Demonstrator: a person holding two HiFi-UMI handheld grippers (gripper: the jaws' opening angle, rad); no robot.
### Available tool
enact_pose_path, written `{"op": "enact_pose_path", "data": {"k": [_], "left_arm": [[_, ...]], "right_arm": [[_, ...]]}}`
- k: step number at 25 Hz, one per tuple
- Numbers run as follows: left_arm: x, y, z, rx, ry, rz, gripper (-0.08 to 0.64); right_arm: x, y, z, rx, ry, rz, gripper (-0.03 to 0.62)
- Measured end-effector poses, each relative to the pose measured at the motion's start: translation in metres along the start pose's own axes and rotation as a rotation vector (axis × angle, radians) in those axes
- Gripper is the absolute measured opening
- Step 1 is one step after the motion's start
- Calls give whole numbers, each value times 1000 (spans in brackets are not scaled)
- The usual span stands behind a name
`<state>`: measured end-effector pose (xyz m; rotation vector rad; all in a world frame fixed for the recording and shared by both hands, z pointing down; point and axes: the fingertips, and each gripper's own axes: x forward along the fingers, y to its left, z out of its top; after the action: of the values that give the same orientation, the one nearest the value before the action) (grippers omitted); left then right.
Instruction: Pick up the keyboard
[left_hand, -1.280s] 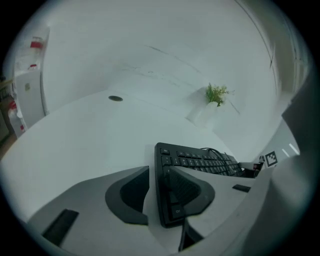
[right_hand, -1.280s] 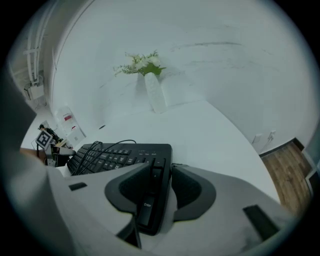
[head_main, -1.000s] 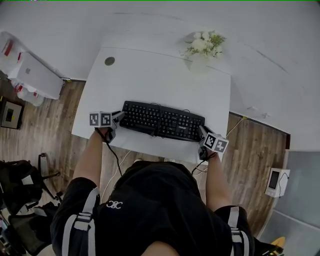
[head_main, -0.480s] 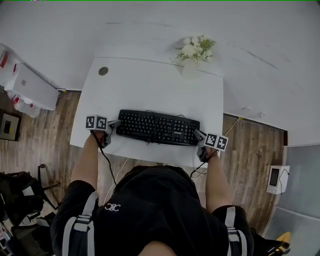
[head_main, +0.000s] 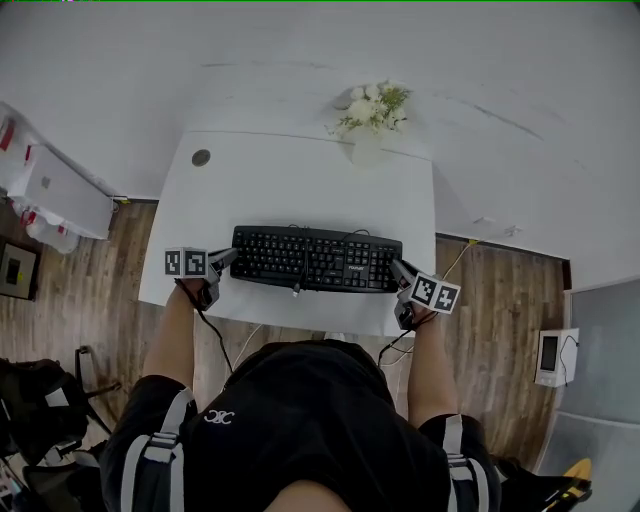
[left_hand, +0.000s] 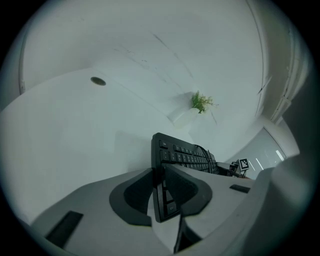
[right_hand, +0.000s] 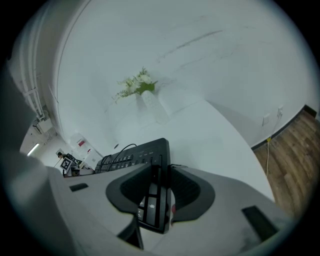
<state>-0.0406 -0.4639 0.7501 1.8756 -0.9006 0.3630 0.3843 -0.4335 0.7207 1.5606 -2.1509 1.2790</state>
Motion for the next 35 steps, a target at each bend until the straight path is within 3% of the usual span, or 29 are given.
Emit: {"op": "enact_pose_path", "data": {"k": [12, 24, 29, 35], "left_arm": [[-66, -101, 105, 235, -327, -94, 89], [-172, -229, 208, 521, -686, -194, 87], [-205, -257, 217, 594, -799, -215, 89], [-211, -262, 219, 608, -805, -207, 87]], "right_arm": [[-84, 72, 131, -201, -369, 96, 123], [-198, 168, 255, -420, -763, 194, 121], [-221, 183, 260, -439, -847, 224, 121], [-223, 184, 258, -433, -861, 231, 121]]}}
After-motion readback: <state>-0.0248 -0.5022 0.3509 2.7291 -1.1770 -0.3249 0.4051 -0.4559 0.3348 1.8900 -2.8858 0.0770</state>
